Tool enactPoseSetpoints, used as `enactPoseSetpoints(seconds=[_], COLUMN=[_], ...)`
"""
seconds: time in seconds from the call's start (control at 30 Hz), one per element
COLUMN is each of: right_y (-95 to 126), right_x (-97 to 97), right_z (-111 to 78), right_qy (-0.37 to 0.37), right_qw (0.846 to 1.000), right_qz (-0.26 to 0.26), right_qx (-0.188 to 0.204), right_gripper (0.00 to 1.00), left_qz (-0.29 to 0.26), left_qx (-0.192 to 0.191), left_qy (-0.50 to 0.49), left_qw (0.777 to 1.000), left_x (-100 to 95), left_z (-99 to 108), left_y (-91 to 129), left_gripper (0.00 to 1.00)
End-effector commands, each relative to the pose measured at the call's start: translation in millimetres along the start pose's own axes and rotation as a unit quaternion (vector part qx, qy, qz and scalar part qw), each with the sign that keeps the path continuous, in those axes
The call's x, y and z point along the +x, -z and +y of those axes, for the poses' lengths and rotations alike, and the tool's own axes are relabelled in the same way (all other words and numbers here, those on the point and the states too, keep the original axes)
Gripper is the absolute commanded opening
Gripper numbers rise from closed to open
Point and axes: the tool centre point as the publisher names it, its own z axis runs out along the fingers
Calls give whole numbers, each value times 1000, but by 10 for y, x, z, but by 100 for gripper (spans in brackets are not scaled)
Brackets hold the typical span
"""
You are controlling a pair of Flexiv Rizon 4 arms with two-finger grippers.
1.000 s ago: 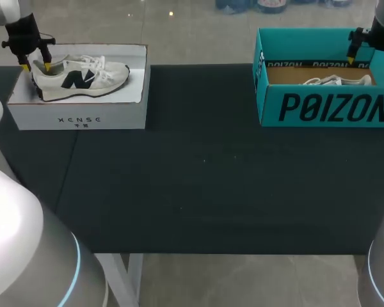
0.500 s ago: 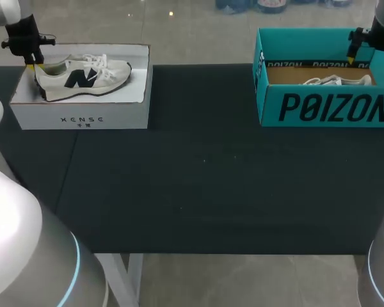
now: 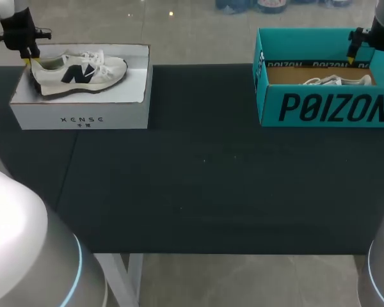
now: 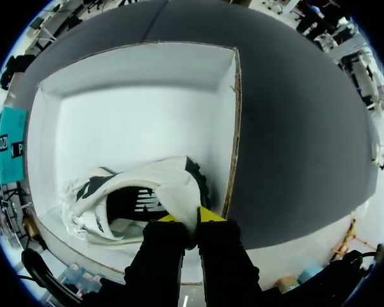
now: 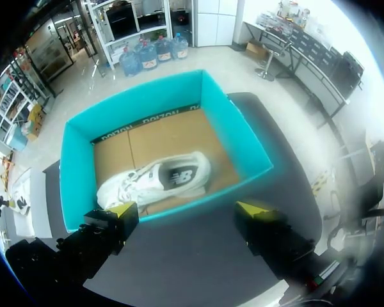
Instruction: Take the shoe out of the shoebox, open the shoe tongue, remove and reinsert the insole, then place the shoe into the shoebox
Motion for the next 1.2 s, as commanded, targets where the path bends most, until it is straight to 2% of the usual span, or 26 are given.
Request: enactPoseSetpoints(seconds=[0.03,0.4,0.67,0.83,1.0,1.2], right_y=[-6,-6,-6,-6,-6,-6], right_x=[4,4,4,4,4,4], right_z=[-2,-2,-2,-2,-2,-2], right_qy=[-1,-1,-1,-1,-1,-1], right_qw=[1000,1000,1000,1000,1000,1000], right_qz=[0,0,0,0,0,0], right_qx=[-1,-1,-1,-1,-1,-1], right_gripper=[100,100,100,100,100,100], left_qz=[-6,-19,-19,-14,-16,-24], left_qx=[-31,-72,-109,-124,-140,-144], left_qy=[-1,-23,-41,-59,-81,-104], left_qw=[999,997,993,990,987,984], left_x=[9,-119,-328,-597,-977,-1472], left_z=[-259,-539,-897,-1230,-1624,-2092], left_y=[291,844,1333,1588,1810,1949], left_gripper=[0,0,0,0,0,0])
